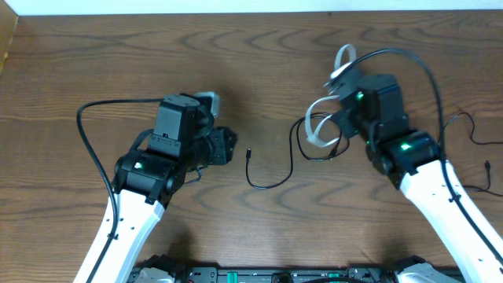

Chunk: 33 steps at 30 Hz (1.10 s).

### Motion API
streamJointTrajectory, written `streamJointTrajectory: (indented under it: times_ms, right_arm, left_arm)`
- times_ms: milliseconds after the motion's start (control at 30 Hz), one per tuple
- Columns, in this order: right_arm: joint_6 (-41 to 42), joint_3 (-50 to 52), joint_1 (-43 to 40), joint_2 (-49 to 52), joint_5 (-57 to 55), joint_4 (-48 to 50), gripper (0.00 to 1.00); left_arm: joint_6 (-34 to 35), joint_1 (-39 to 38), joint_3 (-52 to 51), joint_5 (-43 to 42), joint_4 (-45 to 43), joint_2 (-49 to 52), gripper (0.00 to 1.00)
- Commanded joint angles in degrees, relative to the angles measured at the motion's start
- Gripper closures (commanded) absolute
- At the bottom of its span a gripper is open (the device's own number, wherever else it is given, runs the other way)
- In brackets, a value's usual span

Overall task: Untangle cables
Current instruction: 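Carry the white cable right with the right gripper to the table edge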

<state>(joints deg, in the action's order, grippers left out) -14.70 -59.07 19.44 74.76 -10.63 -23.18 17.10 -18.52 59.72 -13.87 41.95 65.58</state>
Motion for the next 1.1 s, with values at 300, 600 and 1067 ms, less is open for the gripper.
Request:
streamJointTrajectory:
  times_ms: [300,600,1067]
  right_arm:
    - [13.84,-10.27,-27.65,-1.16,3.74,-3.63,0.99]
    - [15.72,-10.21,-45.99,0.96,3.3,-8.61,0.99]
    - [16.57,-10.1,-48.13,6.69,35.32,-8.9,0.16]
  left_arm:
    - [-0.96,0.24,0.5,16.04,4.55,-0.11,0.56]
    - [-0.52,0.24,0.5,16.0,4.74,-0.11,0.56]
    - [-0.31,0.24,0.5,14.99,4.7,-0.11,0.56]
